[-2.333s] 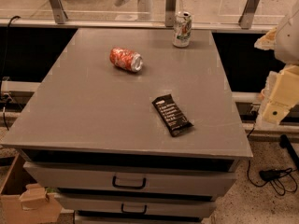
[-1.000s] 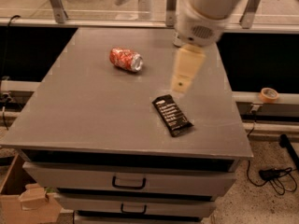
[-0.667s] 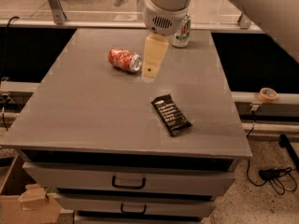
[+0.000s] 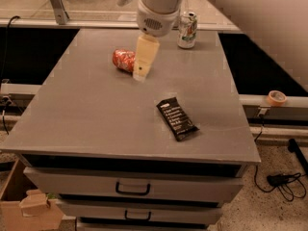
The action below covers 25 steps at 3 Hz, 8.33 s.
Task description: Place coke can upright
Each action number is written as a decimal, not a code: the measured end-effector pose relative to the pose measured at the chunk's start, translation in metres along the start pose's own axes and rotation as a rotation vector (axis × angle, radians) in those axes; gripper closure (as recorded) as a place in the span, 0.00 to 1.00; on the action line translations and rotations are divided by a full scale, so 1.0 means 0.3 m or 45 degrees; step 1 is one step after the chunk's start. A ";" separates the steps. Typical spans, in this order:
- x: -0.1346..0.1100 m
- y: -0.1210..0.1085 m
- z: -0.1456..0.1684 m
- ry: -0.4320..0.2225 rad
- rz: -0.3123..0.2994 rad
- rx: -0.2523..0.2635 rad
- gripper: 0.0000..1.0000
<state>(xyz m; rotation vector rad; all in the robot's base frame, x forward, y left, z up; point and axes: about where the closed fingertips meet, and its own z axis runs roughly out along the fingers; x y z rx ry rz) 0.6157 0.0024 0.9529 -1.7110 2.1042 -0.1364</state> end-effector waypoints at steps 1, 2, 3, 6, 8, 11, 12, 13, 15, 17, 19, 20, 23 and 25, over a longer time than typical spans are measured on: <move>-0.091 -0.104 0.163 -0.033 0.068 -0.021 0.00; -0.144 -0.188 0.329 -0.006 0.163 -0.056 0.00; -0.156 -0.222 0.458 0.026 0.275 -0.097 0.00; -0.226 -0.259 0.554 -0.007 0.475 -0.163 0.41; -0.334 -0.204 0.360 -0.181 0.397 -0.170 0.95; -0.008 -0.213 0.205 -0.467 0.549 -0.129 1.00; 0.015 -0.195 0.225 -0.509 0.547 -0.164 1.00; 0.015 -0.195 0.223 -0.511 0.546 -0.166 1.00; 0.031 -0.169 0.189 -0.525 0.484 -0.126 0.82; 0.052 -0.121 0.174 -0.538 0.454 -0.120 0.36; 0.054 -0.097 0.173 -0.543 0.447 -0.129 0.00; 0.062 -0.098 0.168 -0.543 0.449 -0.125 0.00; 0.559 -0.340 -0.256 -1.062 0.451 0.274 0.00; 0.791 -0.361 -0.463 -1.061 0.445 0.553 0.00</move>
Offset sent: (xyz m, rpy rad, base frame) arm 0.1493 0.0675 -0.0936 0.0778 0.1189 -0.1916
